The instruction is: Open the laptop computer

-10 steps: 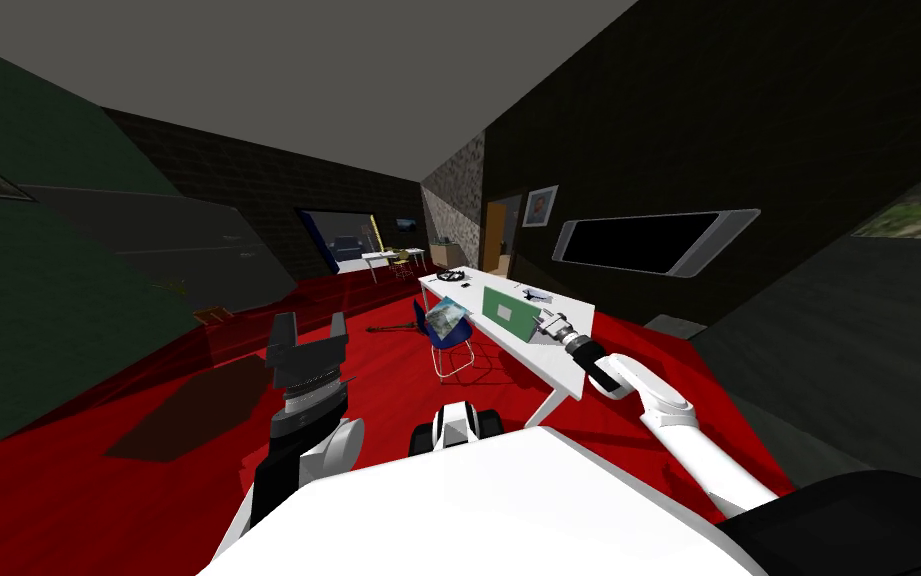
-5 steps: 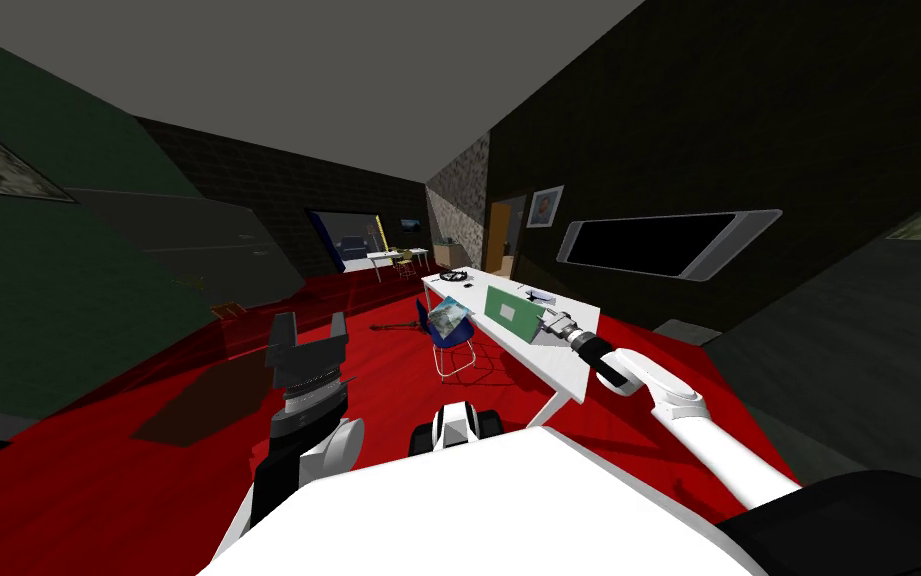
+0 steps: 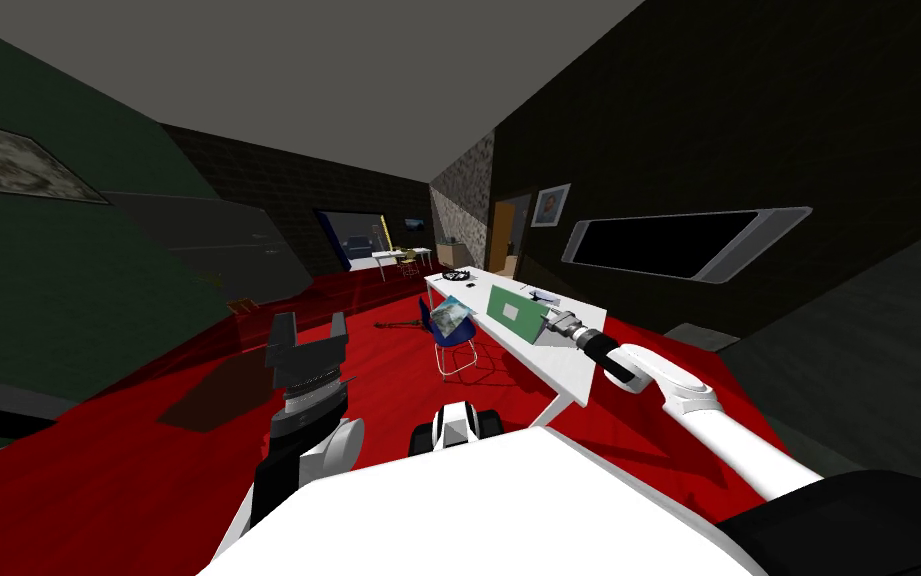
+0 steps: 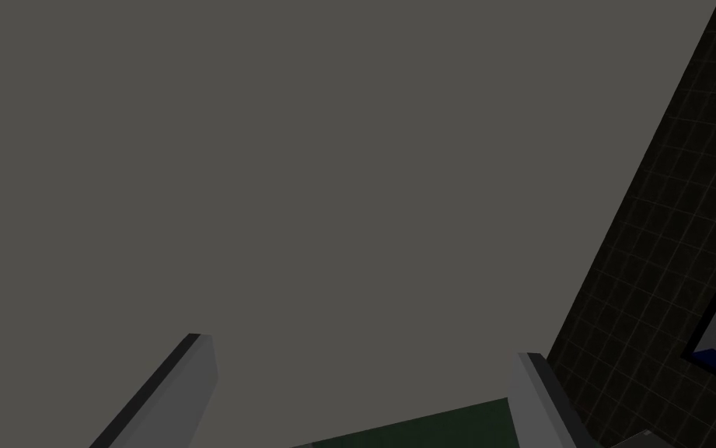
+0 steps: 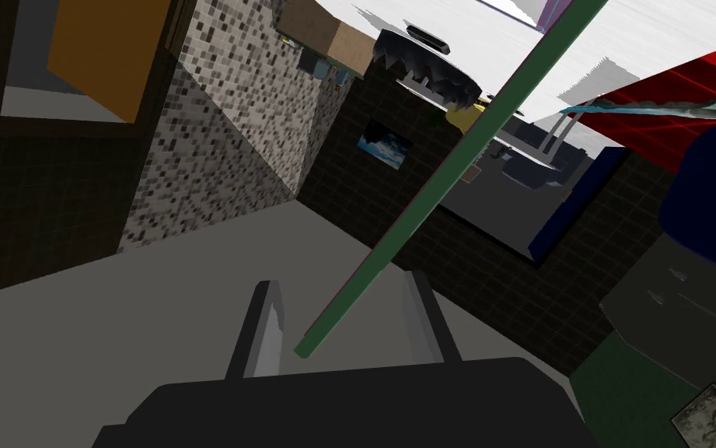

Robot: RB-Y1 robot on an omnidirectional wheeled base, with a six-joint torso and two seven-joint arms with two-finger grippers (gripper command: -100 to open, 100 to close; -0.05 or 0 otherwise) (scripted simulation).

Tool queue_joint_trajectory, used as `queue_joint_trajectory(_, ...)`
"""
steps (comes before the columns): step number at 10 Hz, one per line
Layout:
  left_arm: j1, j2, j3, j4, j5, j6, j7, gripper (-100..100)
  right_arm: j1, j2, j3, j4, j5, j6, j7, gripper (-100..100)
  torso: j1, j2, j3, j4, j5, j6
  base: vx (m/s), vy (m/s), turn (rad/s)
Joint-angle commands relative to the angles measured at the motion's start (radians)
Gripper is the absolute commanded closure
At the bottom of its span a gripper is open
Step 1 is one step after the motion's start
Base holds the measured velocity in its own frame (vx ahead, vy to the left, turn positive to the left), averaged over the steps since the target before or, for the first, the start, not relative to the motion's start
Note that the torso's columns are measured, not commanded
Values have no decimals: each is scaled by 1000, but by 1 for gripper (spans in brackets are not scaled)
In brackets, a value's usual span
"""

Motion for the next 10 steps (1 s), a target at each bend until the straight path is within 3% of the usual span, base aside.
queue_joint_trajectory(1, 0, 0, 0, 0, 0, 0, 0, 0, 3, -48, 12, 24, -26, 12, -59, 100, 0, 0, 0, 0, 1, 0, -9, -9, 39)
queue_joint_trajectory(2, 0, 0, 0, 0, 0, 0, 0, 0, 5, -90, 21, 42, -49, 22, -97, 100, 0, 0, 0, 0, 0, 0, -10, -9, 77)
queue_joint_trajectory(3, 0, 0, 0, 0, 0, 0, 0, 0, 5, -90, 21, 42, -49, 22, -107, 100, 0, 1, 0, 0, 1, 0, -9, -10, 38)
queue_joint_trajectory(4, 0, 0, 0, 0, 0, 0, 0, 0, 6, -131, 30, 60, -72, 32, -143, 100, 1, 1, 0, 1, 1, 0, -11, -9, 74)
queue_joint_trajectory(6, 0, 0, 0, 0, 0, 0, 0, 0, 5, -127, 30, 58, -69, 31, -145, 100, 2, 2, 1, 2, 2, 0, -7, -8, 24)
queue_joint_trajectory(10, 0, 0, 0, 0, 0, 0, 0, 0, 43, -201, 67, 81, -148, 14, -270, 100, -2, 0, -1, 0, 0, -1, 28, -65, 60)
